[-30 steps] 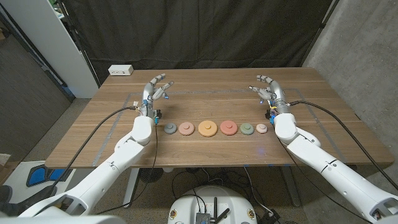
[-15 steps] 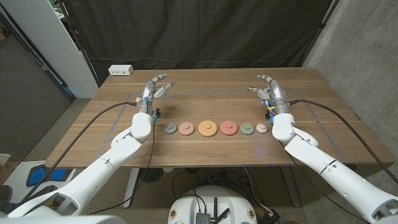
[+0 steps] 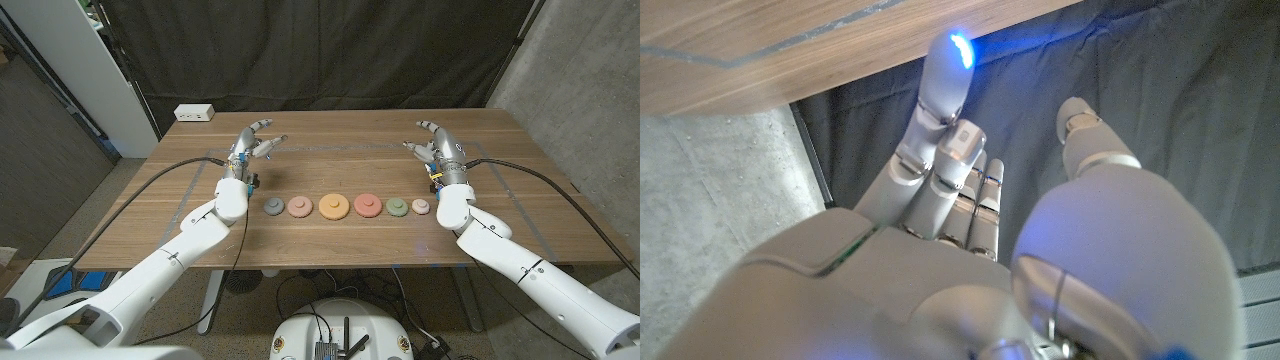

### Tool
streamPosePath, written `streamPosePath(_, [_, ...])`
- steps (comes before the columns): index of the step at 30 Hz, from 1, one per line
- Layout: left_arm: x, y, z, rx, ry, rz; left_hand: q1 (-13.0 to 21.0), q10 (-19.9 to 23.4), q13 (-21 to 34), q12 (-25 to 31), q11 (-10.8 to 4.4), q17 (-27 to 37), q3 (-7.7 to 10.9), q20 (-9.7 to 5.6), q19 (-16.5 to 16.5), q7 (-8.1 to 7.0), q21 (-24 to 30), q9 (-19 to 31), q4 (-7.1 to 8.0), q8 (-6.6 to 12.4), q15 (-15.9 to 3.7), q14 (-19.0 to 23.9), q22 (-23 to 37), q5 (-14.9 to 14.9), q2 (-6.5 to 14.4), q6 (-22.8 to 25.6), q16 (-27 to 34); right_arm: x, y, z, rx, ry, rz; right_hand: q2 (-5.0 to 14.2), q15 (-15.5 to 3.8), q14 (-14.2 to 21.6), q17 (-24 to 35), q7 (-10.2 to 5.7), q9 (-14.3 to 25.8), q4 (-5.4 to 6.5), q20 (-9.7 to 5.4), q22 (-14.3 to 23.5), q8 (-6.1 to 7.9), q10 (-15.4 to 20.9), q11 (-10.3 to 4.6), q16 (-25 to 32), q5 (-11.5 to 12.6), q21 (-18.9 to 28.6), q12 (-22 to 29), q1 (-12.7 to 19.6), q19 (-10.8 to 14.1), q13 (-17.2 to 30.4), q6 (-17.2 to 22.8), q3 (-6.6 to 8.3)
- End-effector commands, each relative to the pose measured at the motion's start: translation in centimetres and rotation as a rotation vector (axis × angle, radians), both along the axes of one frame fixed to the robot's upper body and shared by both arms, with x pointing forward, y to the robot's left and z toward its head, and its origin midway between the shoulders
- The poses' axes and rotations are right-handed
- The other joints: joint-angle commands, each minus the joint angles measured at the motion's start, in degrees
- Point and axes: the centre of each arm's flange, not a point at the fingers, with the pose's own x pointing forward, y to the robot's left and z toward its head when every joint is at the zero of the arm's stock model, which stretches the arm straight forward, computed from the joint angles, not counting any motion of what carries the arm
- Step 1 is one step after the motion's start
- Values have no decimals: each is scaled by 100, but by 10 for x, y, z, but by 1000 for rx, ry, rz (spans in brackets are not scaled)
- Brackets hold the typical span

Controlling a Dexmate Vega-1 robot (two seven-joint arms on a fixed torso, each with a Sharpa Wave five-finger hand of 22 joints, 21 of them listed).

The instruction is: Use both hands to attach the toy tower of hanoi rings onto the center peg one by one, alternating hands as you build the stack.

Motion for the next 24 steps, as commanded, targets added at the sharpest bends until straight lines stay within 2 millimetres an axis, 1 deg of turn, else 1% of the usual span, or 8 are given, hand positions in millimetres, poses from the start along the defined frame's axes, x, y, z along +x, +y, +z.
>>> streamPosePath(1, [-8, -2, -1, 72, 19, 98, 29, 33, 30, -31, -24, 18, -33, -131, -13, -3, 28, 17, -16, 0, -3, -20, 6, -7, 30, 33, 22, -6, 9, 5, -165, 23, -52, 26, -48, 34, 20, -99, 13, 23, 7, 3, 27, 30, -96, -6, 19, 20, 50, -45, -17, 24, 15, 24])
streamPosePath(5, [-13, -3, -1, 97, 18, 135, 25, 46, 30, -31, -5, 16, -44, -131, -8, 5, 38, 16, -15, 1, -3, -17, 5, -8, 28, 43, 30, -8, 10, 8, -215, 34, -62, 34, -49, 19, 9, -115, 12, 23, 7, -2, 24, 28, -114, -25, 18, 21, 48, -47, -29, 24, 14, 27])
streamPosePath(9, [-15, -4, 0, 118, 25, 154, 19, 57, 30, -33, -23, 40, -59, -130, -9, 4, 50, 16, -17, 0, -3, 6, 5, -8, 18, 52, 63, -8, 12, 10, -238, 25, -63, 45, -48, 18, 20, -112, 11, 22, 6, -11, 11, -61, -61, -27, 18, 20, 15, -46, -48, 25, -15, 33])
streamPosePath(11, [-17, -5, 0, 126, 20, 150, 16, 60, 30, -37, -22, 18, -69, -130, -15, 4, 57, 16, -17, -2, -3, -16, 4, -8, 16, 55, 47, -7, 13, 11, -250, 23, -60, 49, -48, -18, -7, -66, 11, 17, 6, -18, -1, -79, -38, -63, 18, 18, 12, -41, -62, 26, -43, 37])
streamPosePath(15, [-20, -7, 8, 175, 18, 177, 11, 120, 30, -27, -46, -35, -92, -131, -26, 1, 69, 15, -11, 5, -3, -40, -15, -7, 30, 94, 26, -6, 13, 15, -273, 15, -63, 50, -51, -60, -38, -46, 9, 1, 6, -23, -10, -107, -7, -106, 18, 24, 10, -16, -77, 28, -66, 45])
streamPosePath(18, [-20, -8, 13, 199, 19, 184, 13, 127, 30, -38, -46, -39, -110, -131, -23, -5, 97, 15, -11, 1, -4, -35, -17, -3, 42, 107, 44, -6, 14, 15, -290, 8, -64, 51, -52, -60, -36, -65, 9, -8, 7, -28, -15, -125, -2, -112, 18, 26, 10, 1, -92, 29, -80, 48])
streamPosePath(21, [-17, -10, 15, 207, 31, 188, 15, 116, 31, -56, -24, 3, -128, -131, -38, 3, 113, 16, -12, -7, -4, 12, -33, -2, 51, 106, 108, -7, 16, 14, -318, 9, -75, 50, -53, -71, -45, -94, 9, -19, 7, -33, -11, -135, -41, -131, 18, 34, 14, 23, -101, 31, -76, 52])
streamPosePath(24, [-14, -13, 16, 227, 30, 184, 19, 121, 31, -64, -44, -1, -143, -132, -42, 5, 130, 16, -15, -7, -4, 2, -43, 0, 50, 124, 116, -10, 17, 12, -336, 1, -86, 50, -53, -65, -39, -109, 10, -23, 7, -35, -2, -123, -55, -129, 16, 38, 22, 34, -105, 31, -55, 54])
